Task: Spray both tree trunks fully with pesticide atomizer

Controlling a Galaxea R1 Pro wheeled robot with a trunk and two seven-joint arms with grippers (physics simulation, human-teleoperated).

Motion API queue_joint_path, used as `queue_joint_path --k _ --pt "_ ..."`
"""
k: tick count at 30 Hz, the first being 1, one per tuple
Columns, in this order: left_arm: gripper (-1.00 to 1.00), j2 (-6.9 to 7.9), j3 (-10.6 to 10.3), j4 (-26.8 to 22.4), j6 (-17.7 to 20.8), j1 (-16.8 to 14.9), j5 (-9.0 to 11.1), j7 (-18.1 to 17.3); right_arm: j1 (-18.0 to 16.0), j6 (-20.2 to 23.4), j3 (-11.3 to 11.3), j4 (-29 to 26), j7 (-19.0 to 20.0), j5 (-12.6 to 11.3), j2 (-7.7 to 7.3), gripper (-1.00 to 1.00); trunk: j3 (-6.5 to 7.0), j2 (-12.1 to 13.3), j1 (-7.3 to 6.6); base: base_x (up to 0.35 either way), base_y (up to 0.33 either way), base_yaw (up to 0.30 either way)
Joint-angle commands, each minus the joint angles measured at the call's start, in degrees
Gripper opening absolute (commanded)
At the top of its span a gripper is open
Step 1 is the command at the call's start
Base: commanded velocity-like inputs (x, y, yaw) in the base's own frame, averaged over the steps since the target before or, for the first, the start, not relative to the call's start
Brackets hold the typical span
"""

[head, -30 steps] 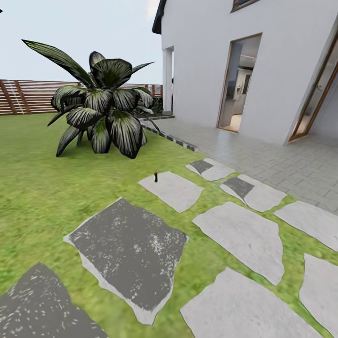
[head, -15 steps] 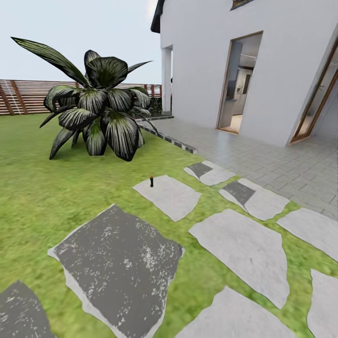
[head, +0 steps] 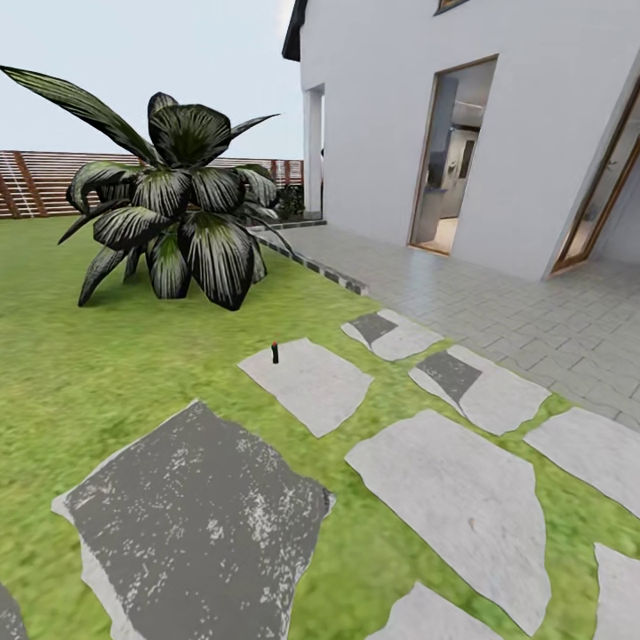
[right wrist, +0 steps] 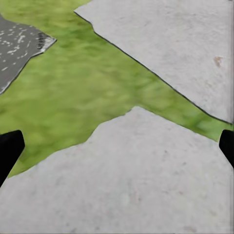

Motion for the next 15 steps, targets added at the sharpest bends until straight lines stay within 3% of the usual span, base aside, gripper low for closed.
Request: queue_joint_path --k 1,6,7,15 --pt "1.00 0.00 0.00 0.00 0.00 0.00 0.00 0.00 0.00 0.00 -0.01 -0.02 -0.06 -0.02 -0.01 1.00 0.00 0.00 0.00 0.292 -0.197 0.000" --pt "1.00 0.06 0.00 0.00 0.00 0.00 0.00 0.00 0.00 0.00 -0.01 -0.09 -0.17 -0.09 0.10 1.00 0.00 0.00 0.00 0.292 -0.197 0.000" --pt "1.00 0.00 1.84 0.00 -0.07 0.00 0.00 0.00 0.00 0.00 0.03 -0.09 -0.18 -0.05 0.11 1.00 0.00 0.00 0.00 0.292 -0.197 0.000" --pt "1.00 0.00 2.11 0.00 -0.08 0.00 0.00 -0.02 0.00 0.00 0.00 -0.09 -0.18 -0.03 0.04 1.00 0.00 0.00 0.00 0.292 -0.197 0.000"
